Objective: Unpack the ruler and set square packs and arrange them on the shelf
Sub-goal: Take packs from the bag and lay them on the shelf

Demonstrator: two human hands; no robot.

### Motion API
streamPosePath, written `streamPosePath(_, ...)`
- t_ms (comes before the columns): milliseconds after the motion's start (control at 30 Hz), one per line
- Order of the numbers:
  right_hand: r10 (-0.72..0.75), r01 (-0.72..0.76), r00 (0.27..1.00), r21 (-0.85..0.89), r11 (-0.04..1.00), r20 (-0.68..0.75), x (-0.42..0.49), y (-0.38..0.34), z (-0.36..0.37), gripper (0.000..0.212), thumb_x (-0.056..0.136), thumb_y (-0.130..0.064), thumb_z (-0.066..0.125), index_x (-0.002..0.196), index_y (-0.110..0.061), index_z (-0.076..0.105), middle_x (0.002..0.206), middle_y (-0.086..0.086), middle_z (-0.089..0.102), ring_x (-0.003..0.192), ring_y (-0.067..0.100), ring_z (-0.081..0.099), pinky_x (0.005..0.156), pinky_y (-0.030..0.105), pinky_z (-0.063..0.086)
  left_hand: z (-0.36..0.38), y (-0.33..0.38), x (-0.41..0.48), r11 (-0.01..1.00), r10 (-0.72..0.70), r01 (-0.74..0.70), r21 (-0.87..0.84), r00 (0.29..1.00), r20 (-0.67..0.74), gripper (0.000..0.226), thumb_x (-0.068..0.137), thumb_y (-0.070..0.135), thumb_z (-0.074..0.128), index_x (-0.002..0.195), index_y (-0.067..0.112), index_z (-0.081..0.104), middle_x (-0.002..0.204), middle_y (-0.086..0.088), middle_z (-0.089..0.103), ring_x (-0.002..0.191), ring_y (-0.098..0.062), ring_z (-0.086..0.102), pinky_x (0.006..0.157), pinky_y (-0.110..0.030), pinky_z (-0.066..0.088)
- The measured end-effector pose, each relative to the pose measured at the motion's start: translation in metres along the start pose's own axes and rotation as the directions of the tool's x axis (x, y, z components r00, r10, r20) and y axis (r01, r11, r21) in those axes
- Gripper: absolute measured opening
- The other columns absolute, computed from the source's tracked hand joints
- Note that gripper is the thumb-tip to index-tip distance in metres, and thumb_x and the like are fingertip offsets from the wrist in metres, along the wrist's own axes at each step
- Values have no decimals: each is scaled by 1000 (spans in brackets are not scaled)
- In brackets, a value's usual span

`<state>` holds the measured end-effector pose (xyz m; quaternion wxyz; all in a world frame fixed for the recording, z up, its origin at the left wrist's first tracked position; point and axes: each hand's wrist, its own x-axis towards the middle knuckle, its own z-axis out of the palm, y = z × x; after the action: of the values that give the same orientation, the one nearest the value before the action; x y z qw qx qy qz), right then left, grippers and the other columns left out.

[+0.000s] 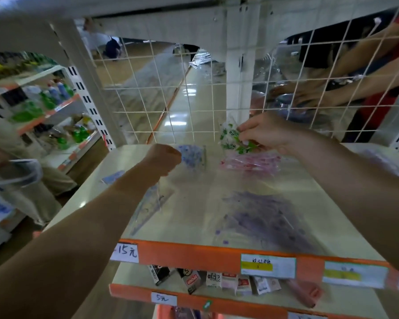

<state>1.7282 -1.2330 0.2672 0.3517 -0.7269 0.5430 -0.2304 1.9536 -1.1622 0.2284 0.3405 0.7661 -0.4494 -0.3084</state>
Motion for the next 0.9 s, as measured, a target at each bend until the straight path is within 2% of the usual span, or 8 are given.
streamPosePath(100,0,0,1000,-9,1000,-11,8,-5,10,32,83,-14,69,115,-15,68,107,2,61,99,18,57,91,31,48,18,-2,10,895,211,-245,372,969,130,28,90,16,60,117,11,64,114,-11,59,100,-27,58,69,-16,44)
streamPosePath(167,6,-7,1000,-16,1000,-9,14,-8,16,33,83,-14,69,116,-13,67,107,3,61,97,17,56,86,27,46,29,-5,18,771,206,-344,536,931,300,43,88,36,55,129,23,56,132,-8,51,119,-30,50,96,-30,43)
streamPosePath(233,11,-11,1000,-20,1000,1,19,-11,21,34,83,-12,68,117,-11,66,113,5,62,96,17,57,86,27,46,31,-7,21,691,197,-383,612,915,351,49,85,45,52,131,29,52,136,-6,44,123,-29,45,101,-40,40)
streamPosePath(467,43,-43,999,-74,996,-5,37,-25,37,30,83,-1,61,112,6,65,116,23,64,78,19,59,79,38,57,-8,-35,22,668,234,-333,666,943,237,27,87,37,59,109,23,60,124,-4,52,113,-26,50,95,-37,42)
streamPosePath(533,56,-55,998,-72,996,9,43,-31,47,30,83,4,59,111,13,61,119,27,61,81,26,64,78,40,58,-14,-37,24,712,235,-313,629,950,207,39,86,33,61,123,22,57,127,-6,49,117,-27,48,97,-35,41)
streamPosePath(633,65,-59,997,-162,985,29,52,-40,66,8,79,8,52,72,6,56,72,16,56,65,28,58,67,31,54,-11,-34,29,736,242,-296,609,955,171,53,86,33,61,136,21,48,135,-10,42,125,-28,40,99,-34,38)
streamPosePath(700,65,-57,997,-235,970,29,60,-43,79,22,78,8,50,62,-5,44,61,8,41,56,22,46,57,25,44,-6,-32,34,742,235,-283,608,959,159,50,86,34,59,134,21,49,134,-10,41,126,-29,37,100,-36,37)
streamPosePath(900,50,13,992,-490,872,116,61,-48,104,6,88,-2,50,88,-7,53,72,8,48,76,25,50,51,24,34,-19,-42,49,741,193,-212,637,976,101,45,86,32,56,129,21,52,128,-8,43,123,-27,38,97,-36,38)
